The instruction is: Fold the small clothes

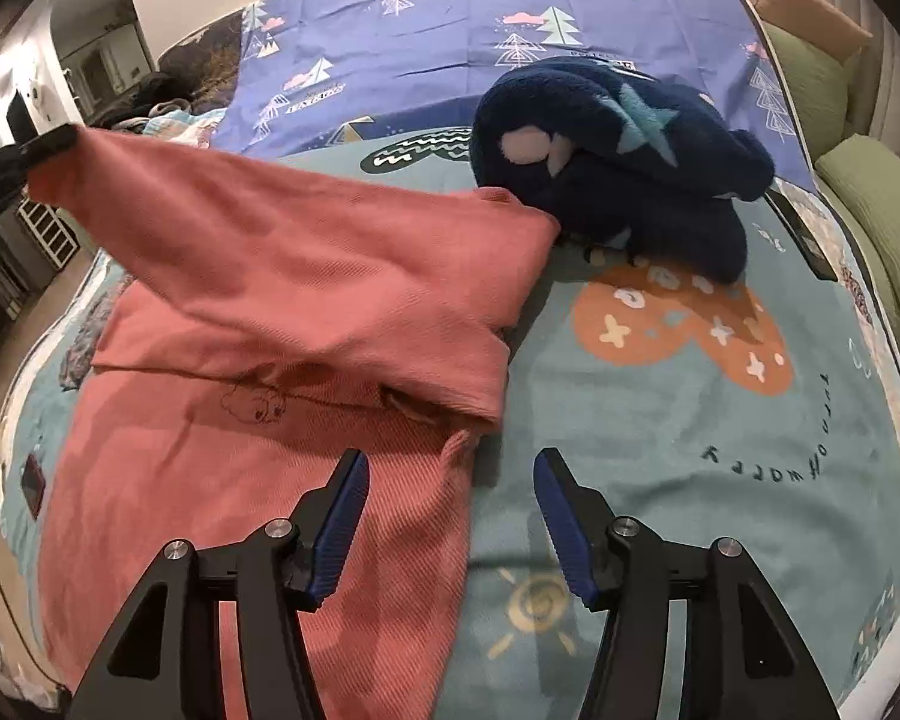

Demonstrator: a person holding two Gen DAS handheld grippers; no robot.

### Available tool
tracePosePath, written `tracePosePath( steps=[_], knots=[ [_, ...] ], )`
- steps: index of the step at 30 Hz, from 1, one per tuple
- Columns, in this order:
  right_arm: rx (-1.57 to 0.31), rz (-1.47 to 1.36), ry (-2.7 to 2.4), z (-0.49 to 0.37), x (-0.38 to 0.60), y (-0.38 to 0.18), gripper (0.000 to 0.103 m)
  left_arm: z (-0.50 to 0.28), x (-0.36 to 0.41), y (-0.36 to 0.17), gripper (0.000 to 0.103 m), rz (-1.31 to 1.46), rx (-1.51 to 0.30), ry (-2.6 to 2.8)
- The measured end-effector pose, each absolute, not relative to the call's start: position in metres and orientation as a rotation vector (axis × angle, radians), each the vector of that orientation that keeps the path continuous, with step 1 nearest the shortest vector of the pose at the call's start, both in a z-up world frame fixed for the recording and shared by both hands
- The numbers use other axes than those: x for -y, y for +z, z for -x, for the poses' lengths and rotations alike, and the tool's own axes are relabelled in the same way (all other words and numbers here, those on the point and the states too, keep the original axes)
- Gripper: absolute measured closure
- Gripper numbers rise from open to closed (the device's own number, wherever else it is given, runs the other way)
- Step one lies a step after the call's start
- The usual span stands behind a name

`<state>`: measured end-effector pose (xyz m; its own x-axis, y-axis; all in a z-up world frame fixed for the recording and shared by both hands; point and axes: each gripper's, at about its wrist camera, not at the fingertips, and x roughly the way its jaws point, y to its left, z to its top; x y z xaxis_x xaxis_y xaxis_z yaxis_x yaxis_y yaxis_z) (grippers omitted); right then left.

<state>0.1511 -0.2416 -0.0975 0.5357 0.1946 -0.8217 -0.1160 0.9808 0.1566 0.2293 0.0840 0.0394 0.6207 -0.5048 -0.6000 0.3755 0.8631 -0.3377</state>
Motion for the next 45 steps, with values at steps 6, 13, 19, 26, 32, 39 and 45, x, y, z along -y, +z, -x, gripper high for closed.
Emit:
tracePosePath(
  steps=[6, 13, 19, 26, 32, 39, 45],
  knots=[
    [-1.005, -0.068, 0.177, -0.163, 0.234, -0.104, 0.045, -0.229, -0.115, 0.025, 0.099, 0.211, -0.759, -0.452],
    [-1.023, -0.072, 0.167, -0.164, 0.235, -0.108, 0.045, -0.228, -0.141, -0.030, 0.099, 0.218, -0.873, -0.364],
    [-1.010, -0.204, 0.256, -0.165, 0.257, -0.100, 0.044, -0.224, -0.161, -0.070, 0.096, 0.194, -0.972, -0.220],
    [-0.992, -0.409, 0.294, -0.210, 0.298, -0.096, 0.040, -0.222, -0.142, -0.039, 0.072, 0.156, -0.870, -0.237],
    [-1.034, -0.501, 0.360, -0.270, 0.304, -0.115, 0.040, -0.253, -0.067, -0.037, 0.064, 0.128, -0.899, -0.474],
    [-1.071, -0.529, 0.403, -0.308, 0.292, -0.137, 0.064, -0.268, 0.028, -0.067, 0.063, 0.060, -0.995, -0.736],
    [-0.961, -0.439, 0.409, -0.316, 0.282, -0.099, 0.097, -0.241, 0.081, -0.092, 0.063, 0.056, -1.023, -0.950]
  ],
)
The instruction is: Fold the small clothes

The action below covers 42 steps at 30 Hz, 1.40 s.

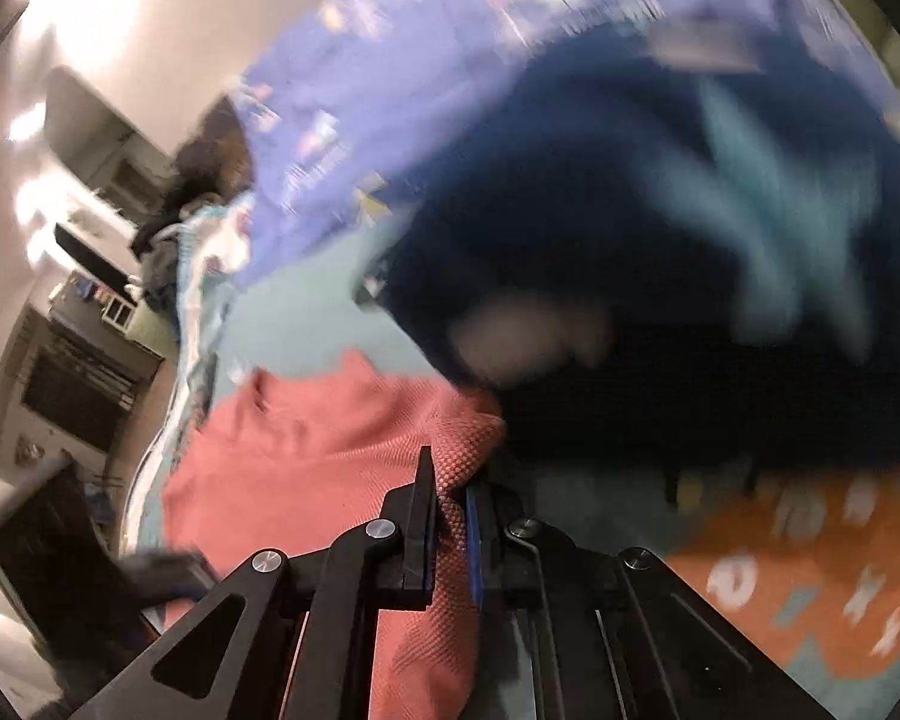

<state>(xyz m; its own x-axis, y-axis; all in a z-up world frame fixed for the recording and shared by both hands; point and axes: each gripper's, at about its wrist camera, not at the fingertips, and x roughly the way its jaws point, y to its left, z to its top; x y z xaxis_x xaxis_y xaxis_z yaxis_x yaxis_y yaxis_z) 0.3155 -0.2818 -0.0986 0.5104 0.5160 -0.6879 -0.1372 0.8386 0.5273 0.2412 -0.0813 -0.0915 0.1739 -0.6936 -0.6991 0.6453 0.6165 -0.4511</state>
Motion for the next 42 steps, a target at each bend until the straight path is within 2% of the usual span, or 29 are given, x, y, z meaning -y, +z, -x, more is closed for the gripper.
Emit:
tracePosePath(
  steps=[4, 6, 9, 11, 13, 18, 22, 25, 29, 36, 42],
  knots=[
    [-1.063, -0.301, 0.353, -0.331, 0.267, -0.116, 0.097, -0.222, 0.119, -0.104, 0.061, -0.036, -1.036, -0.967],
    [-1.087, -0.313, 0.343, -0.328, 0.270, -0.124, 0.096, -0.214, 0.128, -0.107, 0.056, -0.078, -1.026, -0.959],
    [-1.073, -0.427, 0.335, -0.312, 0.291, -0.121, 0.089, -0.205, 0.125, -0.099, 0.056, -0.099, -1.001, -0.959],
    [-1.051, -0.398, 0.273, -0.298, 0.300, -0.113, 0.080, -0.202, 0.117, -0.093, 0.056, -0.082, -0.994, -0.951],
    [-1.036, -0.354, 0.251, -0.280, 0.304, -0.105, 0.080, -0.198, 0.105, -0.087, 0.056, -0.078, -0.970, -0.919],
    [-1.070, -0.356, 0.419, -0.225, 0.287, -0.112, 0.080, -0.194, 0.037, -0.078, 0.056, 0.024, -0.945, -0.751],
    [-1.101, -0.273, 0.399, -0.201, 0.273, -0.133, 0.079, -0.197, -0.040, -0.083, 0.052, 0.058, -0.941, -0.506],
    [-1.082, -0.326, 0.298, -0.193, 0.279, -0.119, 0.079, -0.204, -0.096, -0.093, 0.052, 0.063, -0.991, -0.215],
    [-0.998, -0.222, 0.239, -0.170, 0.267, -0.089, 0.076, -0.183, -0.150, -0.088, 0.052, 0.178, -0.970, -0.161],
    [-1.000, -0.173, 0.460, -0.117, 0.233, -0.074, 0.073, -0.166, -0.145, -0.083, 0.052, 0.172, -0.953, -0.237],
    [-1.012, -0.162, 0.417, -0.125, 0.198, -0.079, 0.071, -0.164, -0.120, -0.079, 0.052, 0.188, -0.897, -0.329]
  ],
)
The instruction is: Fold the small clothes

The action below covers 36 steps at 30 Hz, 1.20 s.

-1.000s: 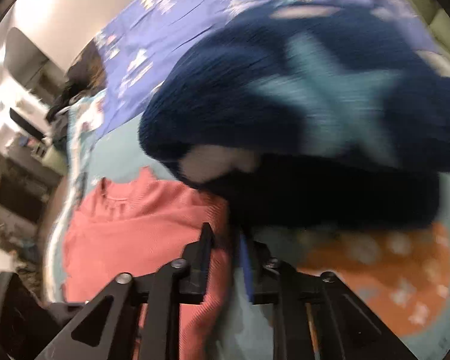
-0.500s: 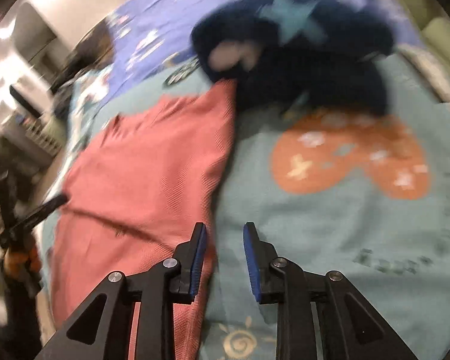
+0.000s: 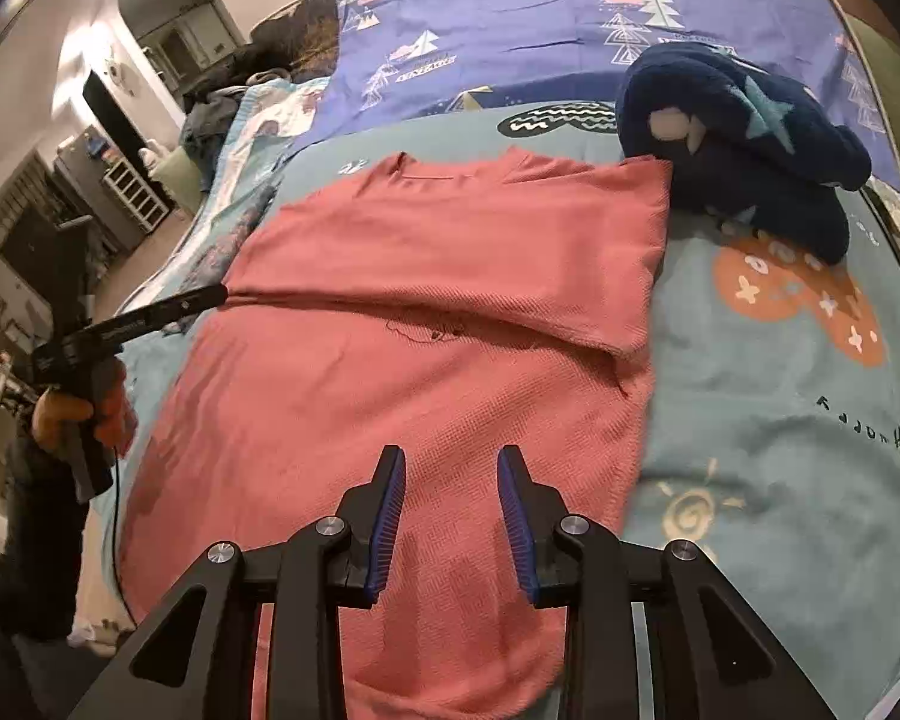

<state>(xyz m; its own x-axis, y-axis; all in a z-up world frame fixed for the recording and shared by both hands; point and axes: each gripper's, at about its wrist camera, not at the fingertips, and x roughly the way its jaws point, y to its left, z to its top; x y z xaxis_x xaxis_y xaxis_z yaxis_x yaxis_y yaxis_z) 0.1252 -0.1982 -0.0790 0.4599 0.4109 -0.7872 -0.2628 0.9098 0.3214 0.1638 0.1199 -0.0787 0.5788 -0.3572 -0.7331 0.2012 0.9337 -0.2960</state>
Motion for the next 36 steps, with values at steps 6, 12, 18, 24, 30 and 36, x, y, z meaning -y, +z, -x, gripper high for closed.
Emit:
tracePosePath(
  steps=[6, 12, 18, 24, 30, 36],
  knots=[
    [-0.969, -0.285, 0.280, -0.182, 0.213, -0.089, 0.072, -0.198, -0.109, -0.089, 0.051, 0.181, -0.905, -0.347],
    [-1.103, -0.318, 0.207, -0.166, 0.239, -0.126, 0.095, -0.187, -0.138, -0.100, 0.053, 0.241, -0.963, -0.301],
    [-1.114, -0.163, 0.285, -0.101, 0.215, -0.101, 0.088, -0.137, -0.132, -0.088, 0.046, 0.160, -0.939, -0.366],
    [-1.046, 0.077, 0.525, -0.042, 0.151, -0.083, 0.072, -0.089, -0.139, -0.090, 0.039, 0.147, -0.939, -0.393],
    [-1.102, 0.114, 0.556, -0.032, 0.127, -0.096, 0.060, -0.055, -0.157, -0.095, 0.038, 0.126, -0.960, -0.319],
    [-1.154, 0.090, 0.517, -0.030, 0.119, -0.108, 0.057, -0.028, -0.174, -0.104, 0.037, 0.156, -0.984, -0.287]
  ],
)
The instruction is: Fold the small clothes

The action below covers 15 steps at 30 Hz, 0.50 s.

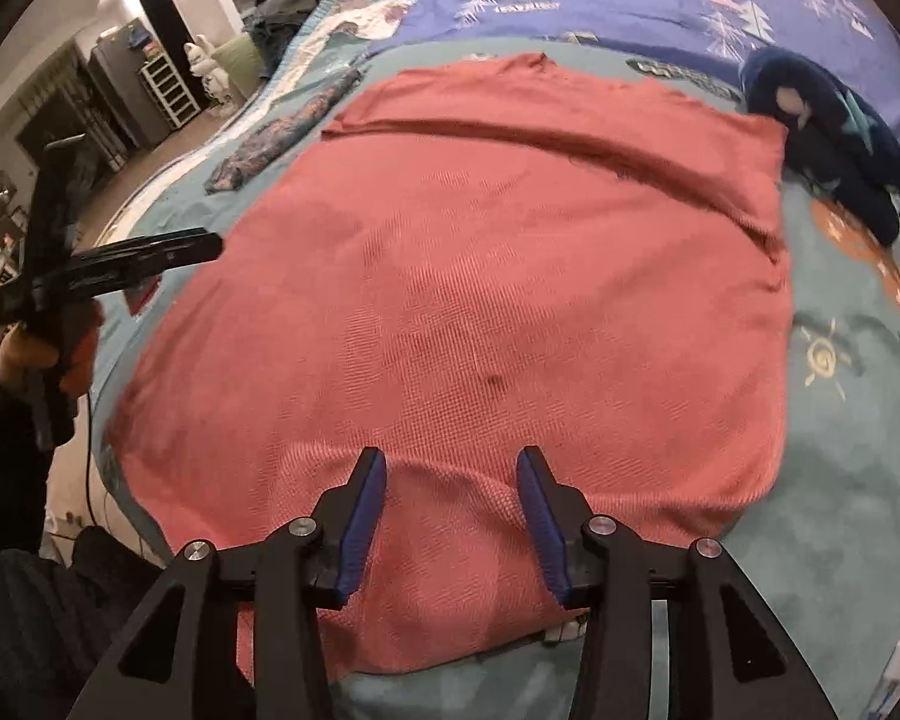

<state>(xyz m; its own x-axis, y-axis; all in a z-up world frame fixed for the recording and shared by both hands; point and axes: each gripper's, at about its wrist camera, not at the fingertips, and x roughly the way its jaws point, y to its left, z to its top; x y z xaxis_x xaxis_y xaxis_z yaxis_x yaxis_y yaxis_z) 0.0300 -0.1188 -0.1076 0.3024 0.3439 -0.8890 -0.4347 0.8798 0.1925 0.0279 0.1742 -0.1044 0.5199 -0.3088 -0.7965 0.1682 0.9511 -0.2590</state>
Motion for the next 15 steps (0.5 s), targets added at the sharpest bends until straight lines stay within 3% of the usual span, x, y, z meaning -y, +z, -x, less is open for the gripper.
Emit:
tracePosePath(
  steps=[9, 15],
  knots=[
    [-1.292, 0.034, 0.298, 0.015, 0.193, -0.116, 0.055, -0.005, -0.178, -0.111, 0.037, 0.137, -1.012, -0.284],
    [-1.203, -0.182, 0.260, 0.021, 0.224, -0.104, 0.055, 0.009, -0.174, -0.118, 0.034, 0.110, -1.019, -0.289]
  ],
)
